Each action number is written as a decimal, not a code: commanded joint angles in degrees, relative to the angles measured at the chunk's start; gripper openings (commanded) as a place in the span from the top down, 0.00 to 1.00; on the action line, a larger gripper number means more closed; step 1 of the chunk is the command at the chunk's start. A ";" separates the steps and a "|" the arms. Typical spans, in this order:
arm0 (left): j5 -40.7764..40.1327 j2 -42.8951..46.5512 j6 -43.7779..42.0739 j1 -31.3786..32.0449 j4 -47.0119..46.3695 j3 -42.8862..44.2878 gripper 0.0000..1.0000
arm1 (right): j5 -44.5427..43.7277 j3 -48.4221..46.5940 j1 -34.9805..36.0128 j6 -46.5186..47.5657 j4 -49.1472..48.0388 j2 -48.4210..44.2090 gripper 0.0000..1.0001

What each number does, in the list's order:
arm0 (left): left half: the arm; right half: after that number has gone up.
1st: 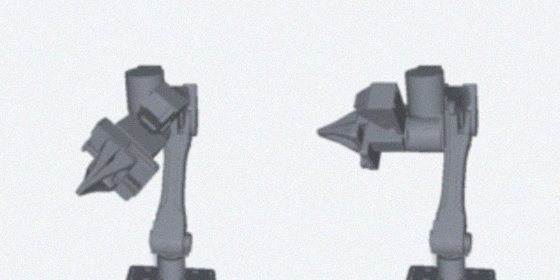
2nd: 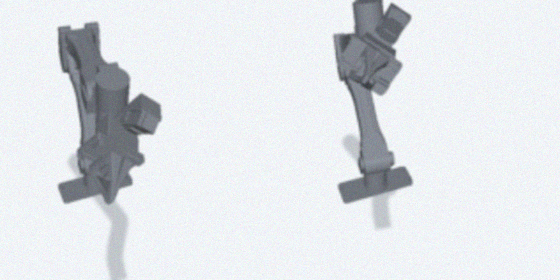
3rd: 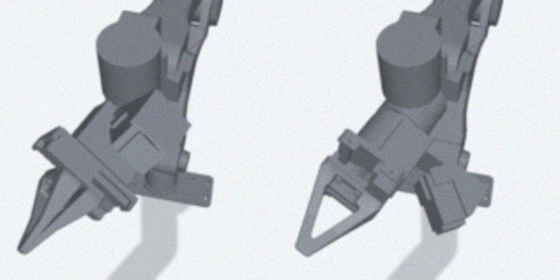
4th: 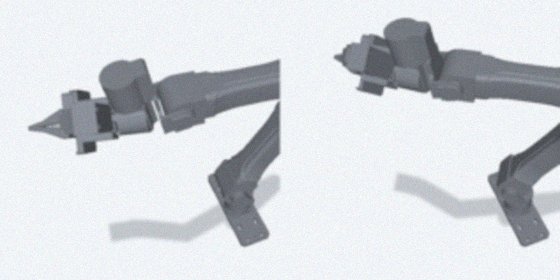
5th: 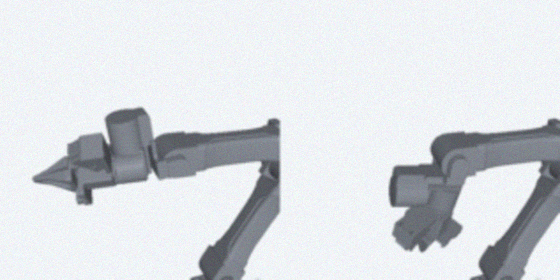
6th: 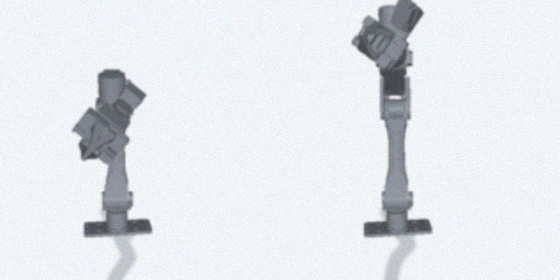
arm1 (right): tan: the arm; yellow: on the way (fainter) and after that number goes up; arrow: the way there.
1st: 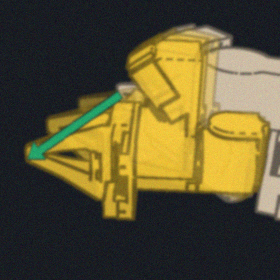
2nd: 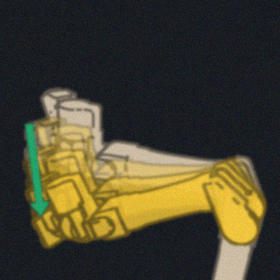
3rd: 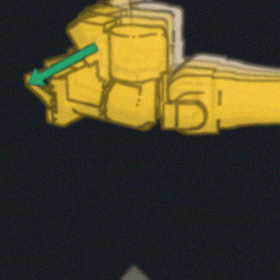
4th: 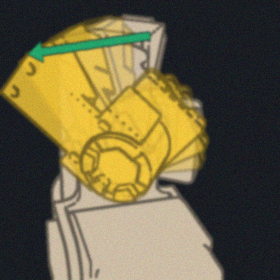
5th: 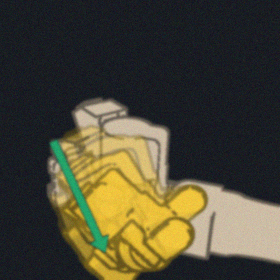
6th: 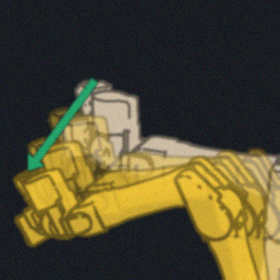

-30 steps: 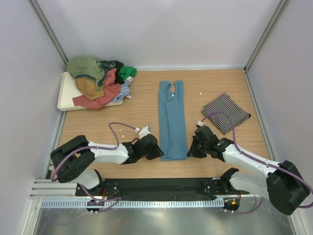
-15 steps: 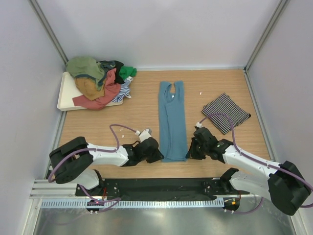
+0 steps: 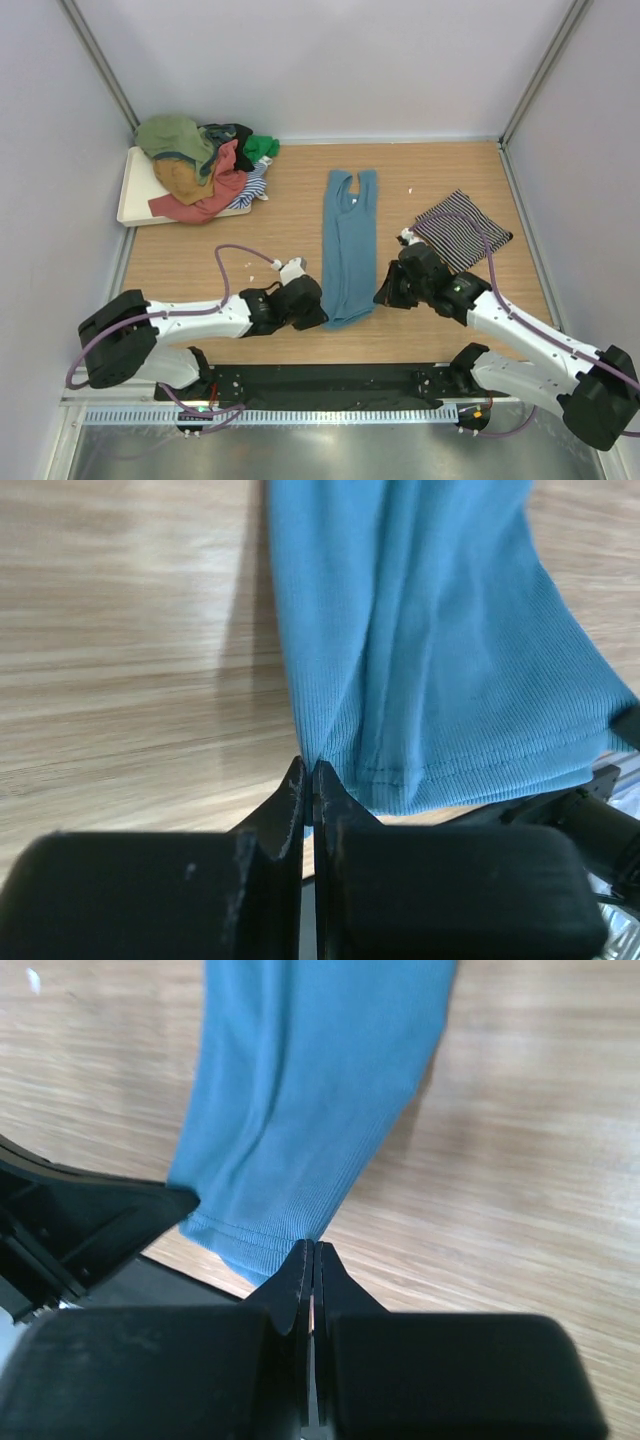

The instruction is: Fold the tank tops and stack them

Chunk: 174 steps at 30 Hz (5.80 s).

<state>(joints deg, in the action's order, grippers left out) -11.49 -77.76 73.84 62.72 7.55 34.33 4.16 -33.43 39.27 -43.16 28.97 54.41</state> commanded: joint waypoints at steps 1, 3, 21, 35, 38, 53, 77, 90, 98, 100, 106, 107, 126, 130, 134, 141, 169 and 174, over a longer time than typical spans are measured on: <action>-3.89 3.13 -3.52 -0.22 6.50 5.74 1.00 | -3.89 -6.28 0.11 2.29 3.45 1.22 0.99; -3.55 3.22 -5.02 -1.80 8.18 8.28 1.00 | -6.51 -9.63 0.20 2.81 4.33 2.53 0.99; 10.87 -15.40 -21.63 -22.11 10.64 33.68 1.00 | -17.35 -34.33 -7.43 11.51 4.87 28.02 0.99; 15.09 -31.49 -25.94 -26.77 13.98 51.01 1.00 | -12.09 -44.09 -13.43 17.58 1.79 41.22 0.99; 14.92 -30.27 -26.03 -26.77 13.98 49.97 1.00 | -9.88 -42.78 -13.43 18.46 0.39 39.81 0.99; 12.36 -23.57 -25.85 -28.26 13.81 48.19 1.00 | -6.97 -45.40 -13.60 19.69 -1.29 38.21 0.99; 17.02 -29.48 -30.61 -33.28 9.33 48.31 0.30 | -8.31 -39.71 -20.90 15.03 -10.41 42.36 0.35; 22.74 -33.68 -30.34 -32.40 6.25 47.58 0.34 | 4.01 -37.84 -24.24 14.77 -16.93 50.70 0.35; 20.19 -43.08 -32.62 -32.40 8.88 58.21 0.40 | 4.18 -39.78 -24.41 16.09 -18.69 53.43 0.46; 20.10 -44.06 -33.06 -32.40 8.88 59.36 0.41 | 4.45 -39.96 -24.41 16.35 -18.95 53.87 0.48; 19.57 -46.08 -33.59 -32.40 9.50 61.56 0.51 | 5.77 -40.92 -24.32 16.09 -19.83 55.54 0.60; 19.57 -46.26 -33.59 -32.40 9.50 61.74 0.55 | 5.85 -41.01 -24.32 16.09 -19.83 55.54 0.61; 17.46 -50.82 -33.41 -32.40 13.72 67.27 0.76 | 5.76 -43.30 -24.15 16.35 -18.25 58.35 0.73; 18.87 -51.97 -33.59 -32.40 13.28 68.42 0.87 | 7.61 -43.56 -24.06 16.44 -18.77 58.26 0.92; 19.22 -52.50 -33.85 -32.40 13.54 69.12 1.00 | 8.23 -43.21 -23.89 16.62 -19.13 57.56 0.99; 16.85 -47.06 -34.64 -32.40 12.31 64.47 1.00 | 9.37 -40.84 -23.62 16.70 -20.62 53.70 0.99; 12.55 -40.79 -35.78 -32.48 12.84 60.59 1.00 | 0.69 -41.88 -21.07 16.35 -17.55 52.01 0.97; 11.93 -46.95 -37.01 -32.48 17.13 68.40 0.92 | -0.91 -45.76 -21.16 13.98 -15.52 56.42 0.70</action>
<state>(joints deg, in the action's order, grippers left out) 1.98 -122.08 38.72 30.15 21.56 97.47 5.80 -75.90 18.26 -28.08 12.47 110.02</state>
